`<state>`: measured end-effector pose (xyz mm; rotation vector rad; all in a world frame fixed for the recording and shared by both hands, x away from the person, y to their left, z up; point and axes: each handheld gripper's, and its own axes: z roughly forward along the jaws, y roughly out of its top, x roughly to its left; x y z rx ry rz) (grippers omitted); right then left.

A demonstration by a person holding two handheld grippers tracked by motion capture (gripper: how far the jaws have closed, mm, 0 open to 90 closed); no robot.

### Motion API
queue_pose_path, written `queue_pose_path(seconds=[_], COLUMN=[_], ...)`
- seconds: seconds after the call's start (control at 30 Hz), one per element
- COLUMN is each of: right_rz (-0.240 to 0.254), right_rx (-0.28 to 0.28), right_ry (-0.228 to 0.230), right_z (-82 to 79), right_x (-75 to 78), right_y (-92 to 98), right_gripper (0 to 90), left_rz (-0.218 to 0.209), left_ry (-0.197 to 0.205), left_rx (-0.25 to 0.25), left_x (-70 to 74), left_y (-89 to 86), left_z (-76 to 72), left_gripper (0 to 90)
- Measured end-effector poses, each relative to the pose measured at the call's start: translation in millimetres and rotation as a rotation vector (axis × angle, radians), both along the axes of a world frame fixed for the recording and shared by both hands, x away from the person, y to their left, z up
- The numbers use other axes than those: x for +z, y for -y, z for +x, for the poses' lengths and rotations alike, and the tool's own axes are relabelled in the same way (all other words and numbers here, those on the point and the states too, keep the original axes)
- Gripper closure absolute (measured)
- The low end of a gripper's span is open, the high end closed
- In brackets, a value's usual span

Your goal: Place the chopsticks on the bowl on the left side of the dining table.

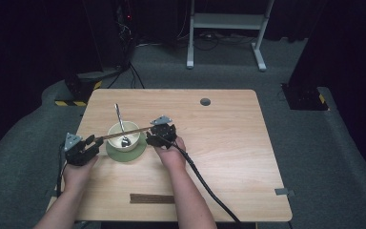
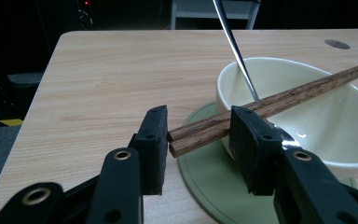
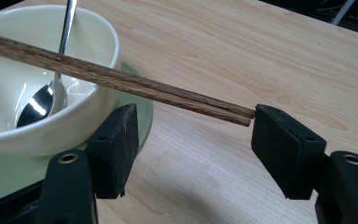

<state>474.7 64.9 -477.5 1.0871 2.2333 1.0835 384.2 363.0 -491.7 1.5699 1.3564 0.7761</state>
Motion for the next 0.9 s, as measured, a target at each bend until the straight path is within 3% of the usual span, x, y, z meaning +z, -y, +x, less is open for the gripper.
queue_pose_path(seconds=[0.43,0.9], right_rz=[0.018,0.023], right_rx=[0.012,-0.011], right_ry=[0.008,0.017], right_z=[-24.1,-27.0], right_x=[0.5,1.0], right_y=[13.0,17.4], right_gripper=[36.5,37.1], left_rz=[-0.014,-0.006], left_ry=[0.005,0.019], left_rx=[-0.024,-0.024], left_x=[0.0,0.6], left_y=[-1.5,-3.2], left_z=[-0.1,-2.2], left_gripper=[56.4,51.0])
